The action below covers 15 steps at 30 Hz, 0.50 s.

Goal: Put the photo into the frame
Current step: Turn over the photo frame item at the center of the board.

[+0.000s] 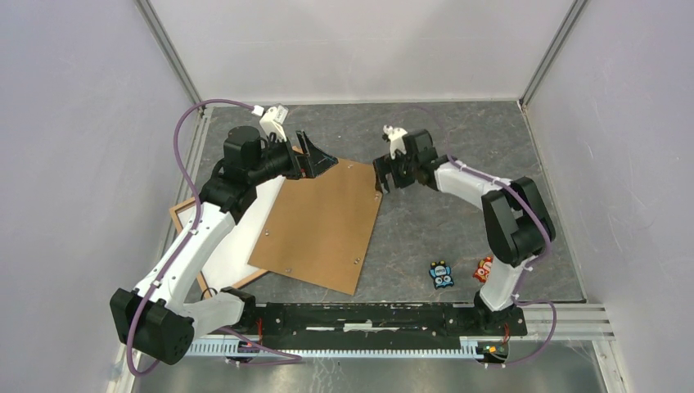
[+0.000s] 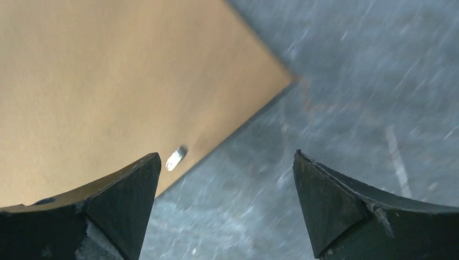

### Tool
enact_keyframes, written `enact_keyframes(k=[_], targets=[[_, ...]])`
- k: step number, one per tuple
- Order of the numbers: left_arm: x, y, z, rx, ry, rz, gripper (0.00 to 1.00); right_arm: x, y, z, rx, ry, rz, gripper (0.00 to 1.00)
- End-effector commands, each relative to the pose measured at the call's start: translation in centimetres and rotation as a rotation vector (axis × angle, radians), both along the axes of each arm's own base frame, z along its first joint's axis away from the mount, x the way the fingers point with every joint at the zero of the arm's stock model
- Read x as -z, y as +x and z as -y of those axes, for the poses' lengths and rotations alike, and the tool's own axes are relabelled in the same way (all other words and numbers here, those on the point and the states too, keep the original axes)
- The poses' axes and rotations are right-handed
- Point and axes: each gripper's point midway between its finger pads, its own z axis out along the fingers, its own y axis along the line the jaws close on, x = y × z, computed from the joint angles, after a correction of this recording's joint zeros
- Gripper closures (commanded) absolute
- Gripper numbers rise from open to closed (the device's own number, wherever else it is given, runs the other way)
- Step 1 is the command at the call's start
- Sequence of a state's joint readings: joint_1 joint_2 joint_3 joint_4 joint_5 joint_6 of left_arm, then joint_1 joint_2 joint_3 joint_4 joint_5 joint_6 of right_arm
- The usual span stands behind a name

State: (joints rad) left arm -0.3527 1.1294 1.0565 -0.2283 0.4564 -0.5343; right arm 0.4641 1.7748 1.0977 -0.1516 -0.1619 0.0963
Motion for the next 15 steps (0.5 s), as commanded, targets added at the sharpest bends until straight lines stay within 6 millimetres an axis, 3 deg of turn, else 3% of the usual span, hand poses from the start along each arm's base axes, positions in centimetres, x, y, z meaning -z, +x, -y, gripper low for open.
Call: enact_keyframes(k=[1,3,7,12,15], targets=[[-1.1,0.1,0.2,0.005,-0.044,0.021,0.0,-1.9,4.0,-0.3,-0.138,0.131,-0.021,0.02],[-1.2,0.0,0.4,0.011,-0.047,0.019,0.0,-2.2,6.4,-0.6,-0.153,0.198,-0.058,0.02],[-1.0,0.0,0.6,0.026,-0.054,0.006,0.0,-2.0,9.3,-1.0,-0.162,0.436,-0.147,0.06],[-1.0,0.0,0.9,0.039,-0.075,-0.008,0.0,-0.7,11.2,-1.7,-0.218,0.502,-0.184,0.08],[-0.8,0.1,0.9,0.04,-0.078,-0.017,0.0,0.0,11.3,-2.4,-0.229,0.563,-0.214,0.11]])
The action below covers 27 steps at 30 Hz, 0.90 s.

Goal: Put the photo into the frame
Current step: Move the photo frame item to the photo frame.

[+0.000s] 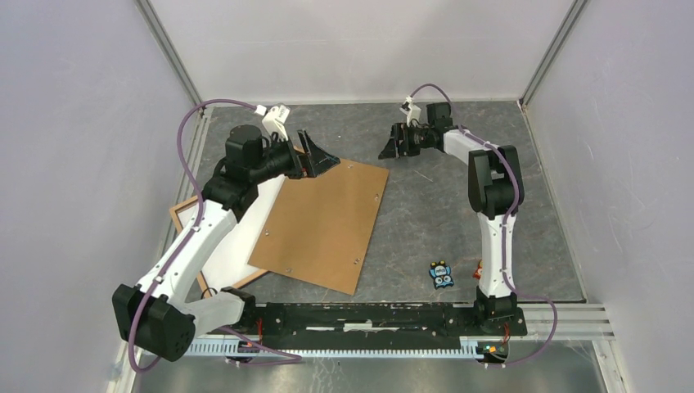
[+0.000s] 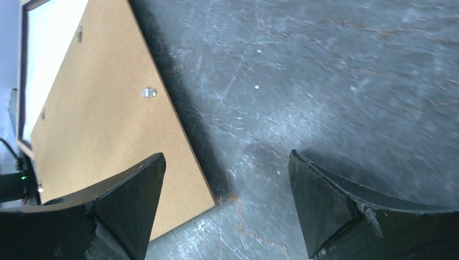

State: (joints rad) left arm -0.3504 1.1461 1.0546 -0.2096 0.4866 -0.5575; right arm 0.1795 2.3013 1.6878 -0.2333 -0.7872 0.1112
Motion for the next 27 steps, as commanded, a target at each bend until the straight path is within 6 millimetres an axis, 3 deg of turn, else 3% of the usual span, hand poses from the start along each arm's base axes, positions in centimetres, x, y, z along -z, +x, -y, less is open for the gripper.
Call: enact_keyframes(k=[1,10,15,19,21,27], targets=[[-0.9,0.1,0.5,0.021,-0.056,-0.001,0.0,-0.8,-0.9,-3.4,-0.093,0.17,-0.058,0.14],[-0.8,0.0,0.7,0.03,-0.074,-0.013,0.0,1.8,-4.4,-7.1,-0.212,0.295,-0.198,0.39],[-0.9,-0.1,0.9,0.035,-0.089,-0.015,0.0,2.6,-6.2,-7.6,-0.271,0.295,-0.221,0.43],[-0.9,-0.1,0.9,0.035,-0.09,-0.015,0.0,2.4,-7.0,-7.6,-0.289,0.33,-0.246,0.52],[-0.9,-0.1,0.9,0.036,-0.089,-0.016,0.0,2.1,-7.2,-7.6,-0.289,0.354,-0.263,0.62],[-1.0,-0.2,0.9,0.035,-0.092,-0.015,0.0,-0.3,-7.0,-5.9,-0.202,0.405,-0.251,0.81]])
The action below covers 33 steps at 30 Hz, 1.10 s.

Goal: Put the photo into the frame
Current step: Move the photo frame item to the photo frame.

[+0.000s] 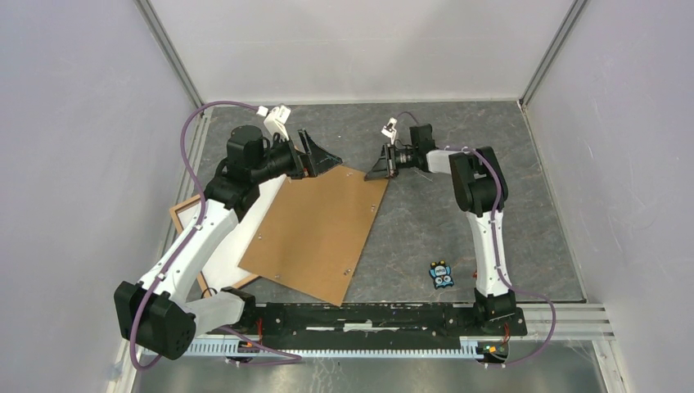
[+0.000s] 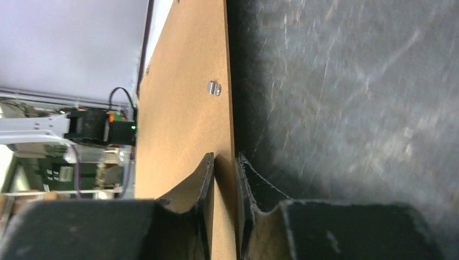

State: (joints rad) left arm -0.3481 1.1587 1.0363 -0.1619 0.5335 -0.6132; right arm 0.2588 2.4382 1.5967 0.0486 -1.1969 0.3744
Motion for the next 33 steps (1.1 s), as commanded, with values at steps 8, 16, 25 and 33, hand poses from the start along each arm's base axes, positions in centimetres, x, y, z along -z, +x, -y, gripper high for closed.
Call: enact_keyframes(k=[8,16,25,33], targets=[[-1.1,-0.1,0.2,0.007,-0.046,0.016,0.0,-8.4,-0.9,5.5,0.251,0.287,-0.039,1.0],[-0.9,0.0,0.2,0.004,-0.047,0.012,0.0,-8.1,-1.4,10.4,0.525,0.308,-0.044,1.0],[-0.8,0.0,0.3,0.011,-0.056,0.002,0.0,-6.2,-4.8,12.6,0.773,0.204,-0.088,1.0],[-0.5,0.1,0.4,0.01,-0.052,-0.002,0.0,-4.9,-8.7,10.3,0.795,0.199,-0.104,1.0]])
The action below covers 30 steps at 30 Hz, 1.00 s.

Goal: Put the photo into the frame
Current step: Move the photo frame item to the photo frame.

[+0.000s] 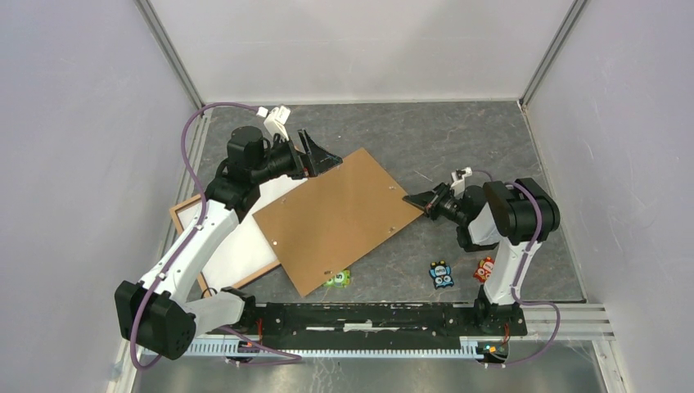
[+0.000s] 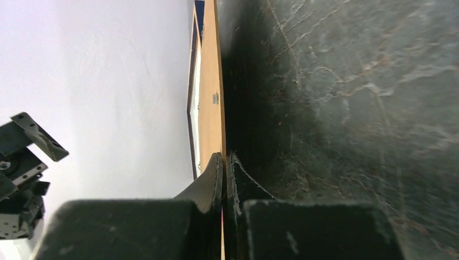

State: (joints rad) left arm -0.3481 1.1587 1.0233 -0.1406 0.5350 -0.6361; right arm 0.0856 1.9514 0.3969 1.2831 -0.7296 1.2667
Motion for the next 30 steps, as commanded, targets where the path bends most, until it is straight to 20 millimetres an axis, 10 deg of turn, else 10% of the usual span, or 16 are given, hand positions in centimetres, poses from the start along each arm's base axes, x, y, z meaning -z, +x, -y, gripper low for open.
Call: enact_keyframes(k=[1,14,22,30], targets=[[-0.6,0.1,0.3,0.013,-0.035,0.008,0.0,-1.7,0.2,-1.6,-0.028,-0.064,0.167,1.0],[-0.2,0.3,0.4,0.017,-0.033,-0.005,0.0,4.0,-7.0,-4.3,-0.523,-0.337,0.195,0.39],[0.6,0.6,0.3,0.007,-0.011,-0.018,0.0,3.8,-5.6,-6.2,-0.622,-0.245,0.227,0.36],[0.7,0.7,0.4,0.013,-0.014,-0.026,0.0,3.6,-6.1,-7.7,-0.67,-0.194,0.23,0.61]])
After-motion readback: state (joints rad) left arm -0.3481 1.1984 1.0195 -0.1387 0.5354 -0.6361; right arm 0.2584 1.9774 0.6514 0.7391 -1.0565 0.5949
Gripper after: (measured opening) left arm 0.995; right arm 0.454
